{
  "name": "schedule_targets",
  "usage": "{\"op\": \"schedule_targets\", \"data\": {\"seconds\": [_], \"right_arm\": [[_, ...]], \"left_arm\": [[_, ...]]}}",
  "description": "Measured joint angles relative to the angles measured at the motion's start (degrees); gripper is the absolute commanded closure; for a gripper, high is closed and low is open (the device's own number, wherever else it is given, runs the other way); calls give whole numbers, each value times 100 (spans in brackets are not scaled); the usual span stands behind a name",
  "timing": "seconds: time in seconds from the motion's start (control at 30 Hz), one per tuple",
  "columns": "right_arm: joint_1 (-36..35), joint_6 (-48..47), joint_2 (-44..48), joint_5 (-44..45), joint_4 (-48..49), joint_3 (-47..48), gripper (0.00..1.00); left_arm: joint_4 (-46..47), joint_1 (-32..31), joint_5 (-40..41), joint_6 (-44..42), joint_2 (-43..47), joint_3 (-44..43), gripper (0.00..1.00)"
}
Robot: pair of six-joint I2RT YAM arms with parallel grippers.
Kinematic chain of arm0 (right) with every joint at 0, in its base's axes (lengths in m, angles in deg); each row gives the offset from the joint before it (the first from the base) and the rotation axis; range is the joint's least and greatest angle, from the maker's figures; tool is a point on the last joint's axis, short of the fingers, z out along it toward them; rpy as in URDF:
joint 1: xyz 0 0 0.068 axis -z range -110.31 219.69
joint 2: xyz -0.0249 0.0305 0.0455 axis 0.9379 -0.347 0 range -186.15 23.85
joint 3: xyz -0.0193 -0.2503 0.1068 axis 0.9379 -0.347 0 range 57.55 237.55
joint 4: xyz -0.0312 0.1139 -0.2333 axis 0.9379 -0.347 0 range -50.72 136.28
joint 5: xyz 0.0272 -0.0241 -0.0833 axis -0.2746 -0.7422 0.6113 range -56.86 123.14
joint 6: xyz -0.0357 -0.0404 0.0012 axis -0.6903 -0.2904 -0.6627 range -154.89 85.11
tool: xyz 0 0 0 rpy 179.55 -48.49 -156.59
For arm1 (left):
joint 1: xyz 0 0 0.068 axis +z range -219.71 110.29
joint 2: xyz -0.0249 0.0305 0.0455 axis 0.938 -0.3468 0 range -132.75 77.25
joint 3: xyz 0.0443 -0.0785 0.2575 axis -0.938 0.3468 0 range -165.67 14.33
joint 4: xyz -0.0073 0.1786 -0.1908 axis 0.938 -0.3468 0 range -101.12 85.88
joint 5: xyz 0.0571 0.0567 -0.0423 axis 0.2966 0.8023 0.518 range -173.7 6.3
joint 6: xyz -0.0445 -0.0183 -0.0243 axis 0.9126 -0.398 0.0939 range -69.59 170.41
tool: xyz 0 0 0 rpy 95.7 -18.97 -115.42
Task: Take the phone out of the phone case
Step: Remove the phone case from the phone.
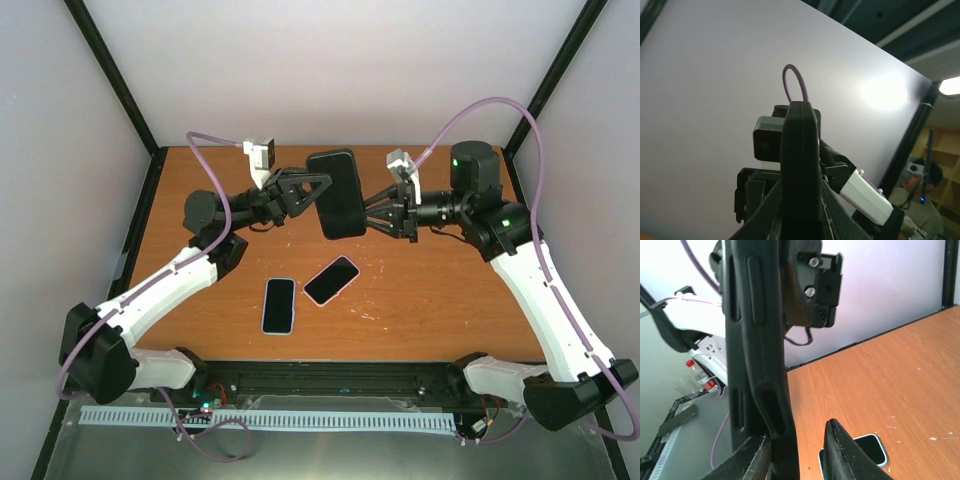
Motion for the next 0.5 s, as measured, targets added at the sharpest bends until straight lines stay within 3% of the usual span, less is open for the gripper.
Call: {"op": "schedule_targets", "data": {"seconds": [0.4,0.5], "right_arm": [[-120,299,-442,74,7,160,68],[-186,304,-468,-28,44,160,61]], "left_arm": [[57,0,603,-20,179,581,100],[149,-4,579,-9,205,654,100]]}}
